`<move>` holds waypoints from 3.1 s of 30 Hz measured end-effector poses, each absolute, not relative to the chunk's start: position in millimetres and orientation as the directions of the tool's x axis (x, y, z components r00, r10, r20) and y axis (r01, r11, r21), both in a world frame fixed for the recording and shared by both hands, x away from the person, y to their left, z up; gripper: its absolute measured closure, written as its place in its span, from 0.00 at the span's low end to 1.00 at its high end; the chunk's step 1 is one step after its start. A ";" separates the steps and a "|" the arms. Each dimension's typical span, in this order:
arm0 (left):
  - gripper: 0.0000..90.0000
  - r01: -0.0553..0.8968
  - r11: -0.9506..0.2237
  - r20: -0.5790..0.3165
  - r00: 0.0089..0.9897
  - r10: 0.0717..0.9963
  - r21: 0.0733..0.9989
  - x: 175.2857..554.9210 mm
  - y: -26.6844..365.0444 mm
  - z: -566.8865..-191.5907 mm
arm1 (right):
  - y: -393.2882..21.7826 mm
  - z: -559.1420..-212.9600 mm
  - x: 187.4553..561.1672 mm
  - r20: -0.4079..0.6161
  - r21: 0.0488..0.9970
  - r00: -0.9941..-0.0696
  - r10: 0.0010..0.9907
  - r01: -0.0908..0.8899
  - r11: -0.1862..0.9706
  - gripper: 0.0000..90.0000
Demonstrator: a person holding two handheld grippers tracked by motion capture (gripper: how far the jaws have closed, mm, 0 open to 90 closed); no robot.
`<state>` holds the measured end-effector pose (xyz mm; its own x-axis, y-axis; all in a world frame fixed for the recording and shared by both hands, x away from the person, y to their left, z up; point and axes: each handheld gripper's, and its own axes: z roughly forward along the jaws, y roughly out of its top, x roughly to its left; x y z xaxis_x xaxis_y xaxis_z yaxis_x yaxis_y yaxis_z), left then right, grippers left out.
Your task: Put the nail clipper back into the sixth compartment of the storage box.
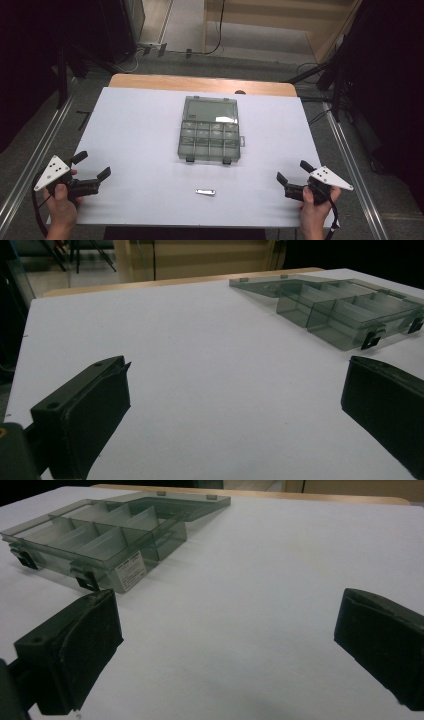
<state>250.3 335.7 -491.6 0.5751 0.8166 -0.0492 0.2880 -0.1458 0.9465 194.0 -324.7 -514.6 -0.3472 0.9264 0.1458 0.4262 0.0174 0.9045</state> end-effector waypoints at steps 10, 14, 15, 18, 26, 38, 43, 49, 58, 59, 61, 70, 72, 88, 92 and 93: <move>0.00 0.284 -0.142 -0.050 0.576 0.816 0.948 249.7 335.0 -491.9 | -316.3 -500.6 192.9 0.099 0.912 -0.377 0.921 0.405 0.067 0.00; 0.00 0.277 -0.141 -0.048 0.578 0.815 0.950 248.7 335.2 -492.2 | -309.4 -494.2 193.6 0.080 0.911 -0.403 0.912 0.400 0.096 0.00; 0.00 0.276 -0.142 -0.047 0.580 0.813 0.951 248.7 335.2 -492.2 | -306.8 -492.3 193.9 0.070 0.910 -0.410 0.910 0.399 0.109 0.00; 0.00 0.277 -0.150 -0.042 0.582 0.812 0.949 248.9 334.6 -492.3 | -299.6 -487.7 195.0 0.057 0.909 -0.437 0.898 0.395 0.135 0.00; 0.00 0.275 -0.151 -0.040 0.585 0.810 0.949 249.0 334.4 -492.4 | -282.7 -476.5 198.8 0.037 0.904 -0.496 0.867 0.387 0.183 0.00; 0.00 0.276 -0.153 -0.041 0.588 0.808 0.949 248.9 333.9 -492.5 | -256.7 -461.8 209.5 0.013 0.898 -0.574 0.819 0.367 0.243 0.00; 0.00 0.275 -0.153 -0.040 0.589 0.807 0.949 248.9 334.3 -492.4 | -246.2 -457.6 214.3 0.002 0.893 -0.600 0.800 0.361 0.268 0.01; 0.00 0.276 -0.154 -0.040 0.591 0.806 0.949 248.9 334.1 -492.4 | -235.3 -453.3 218.1 -0.010 0.887 -0.630 0.777 0.353 0.297 0.01; 0.00 0.275 -0.154 -0.041 0.591 0.806 0.949 249.1 334.2 -492.5 | -221.0 -448.4 220.8 -0.020 0.876 -0.668 0.743 0.347 0.335 0.02; 0.00 0.275 -0.153 -0.041 0.591 0.806 0.949 249.0 334.1 -492.5 | -219.4 -448.0 221.3 -0.021 0.876 -0.672 0.740 0.344 0.338 0.02; 0.00 0.275 -0.154 -0.041 0.591 0.805 0.949 249.0 334.1 -492.5 | -216.1 -447.2 221.8 -0.023 0.872 -0.681 0.732 0.344 0.347 0.02; 0.00 0.275 -0.155 -0.040 0.592 0.805 0.949 248.8 334.2 -492.4 | -201.2 -445.8 224.0 -0.027 0.862 -0.722 0.691 0.334 0.382 0.02; 0.00 0.275 -0.155 -0.040 0.592 0.805 0.949 248.8 334.1 -492.4 | -196.1 -446.2 224.8 -0.029 0.857 -0.736 0.677 0.331 0.396 0.03; 0.00 0.275 -0.155 -0.040 0.592 0.805 0.949 248.8 334.2 -492.4 | -172.2 -451.6 228.0 -0.029 0.820 -0.788 0.616 0.334 0.466 0.05; 0.00 0.274 -0.155 -0.040 0.593 0.804 0.949 248.8 334.2 -492.4 | -165.9 -454.4 229.7 -0.027 0.804 -0.800 0.600 0.339 0.489 0.06; 0.00 0.274 -0.155 -0.040 0.593 0.804 0.949 248.8 334.3 -492.3 | -164.5 -454.9 230.0 -0.027 0.800 -0.804 0.593 0.338 0.495 0.06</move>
<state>248.8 334.3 -492.3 0.5929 0.8043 -0.0400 0.2745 -0.1552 0.9490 230.0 -164.5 -454.9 -0.8044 0.5934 -0.0273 0.3380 0.4949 0.8005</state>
